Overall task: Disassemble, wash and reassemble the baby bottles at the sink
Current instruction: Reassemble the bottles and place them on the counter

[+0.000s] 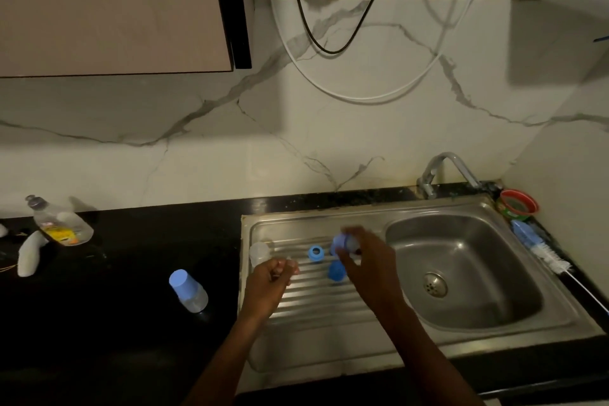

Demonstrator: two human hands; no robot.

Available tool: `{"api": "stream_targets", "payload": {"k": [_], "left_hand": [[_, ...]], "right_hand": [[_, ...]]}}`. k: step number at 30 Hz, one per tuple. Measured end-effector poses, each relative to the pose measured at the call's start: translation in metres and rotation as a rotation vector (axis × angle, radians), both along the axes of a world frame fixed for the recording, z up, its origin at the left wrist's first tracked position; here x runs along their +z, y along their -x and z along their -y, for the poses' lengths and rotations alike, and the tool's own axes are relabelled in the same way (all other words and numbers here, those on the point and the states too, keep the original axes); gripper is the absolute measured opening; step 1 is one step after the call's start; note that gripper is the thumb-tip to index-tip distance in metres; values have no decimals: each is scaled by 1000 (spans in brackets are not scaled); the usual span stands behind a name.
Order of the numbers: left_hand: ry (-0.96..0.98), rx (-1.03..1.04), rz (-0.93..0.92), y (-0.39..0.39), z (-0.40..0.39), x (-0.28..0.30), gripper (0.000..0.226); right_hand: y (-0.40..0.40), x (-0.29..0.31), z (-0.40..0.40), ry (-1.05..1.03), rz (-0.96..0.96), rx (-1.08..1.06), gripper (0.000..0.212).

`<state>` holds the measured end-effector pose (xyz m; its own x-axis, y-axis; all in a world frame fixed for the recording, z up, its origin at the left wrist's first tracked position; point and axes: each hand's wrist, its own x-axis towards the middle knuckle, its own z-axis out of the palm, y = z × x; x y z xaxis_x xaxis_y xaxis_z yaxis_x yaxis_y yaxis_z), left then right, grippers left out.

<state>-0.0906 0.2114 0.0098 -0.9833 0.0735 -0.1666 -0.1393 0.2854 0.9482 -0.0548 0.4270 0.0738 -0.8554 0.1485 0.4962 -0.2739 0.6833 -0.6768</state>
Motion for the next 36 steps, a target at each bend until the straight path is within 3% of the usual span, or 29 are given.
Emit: {"api": "stream_targets", "payload": {"k": [3,4,7,8,12,14,18,20,23,30,34,36], "left_hand": [[52,-8,-37,4,4,-4,13],[58,-15,-43,4,4,-6,11],[85,-43,-56,3,7,-9,8],[86,-45,-54,3,9,-10,9],[111,-48,-31,4,14,-12,12],[108,-29,-20,5,13,-12,12],[69,-61,-47,5,8,-10,8],[47,-87,-46,3,7,-10,9],[41,-90,-25,0,7,-11,10],[73,-82,-13,0,-4,-9,9],[317,-171,-120,9,-4,-25,34],[357,-210,-151,11,-3,-29,41]], "right_hand": [[4,20,9,-19,-225,-76,33],[3,9,6,-68,-199,-41,35],[-8,-31,-3,-196,176,89,24],[-8,-39,-6,-181,178,75,26],[-4,-7,6,-10,-101,-3,24],[-5,-2,9,-25,-155,-13,30],[-11,-41,-2,-145,136,66,23],[-13,-49,-6,-80,171,-4,23],[-16,-38,-2,-11,114,-14,30],[-12,-11,-3,-88,-162,-34,36],[-11,-42,-26,-177,240,27,24],[-6,-40,-33,-135,207,22,23]]}}
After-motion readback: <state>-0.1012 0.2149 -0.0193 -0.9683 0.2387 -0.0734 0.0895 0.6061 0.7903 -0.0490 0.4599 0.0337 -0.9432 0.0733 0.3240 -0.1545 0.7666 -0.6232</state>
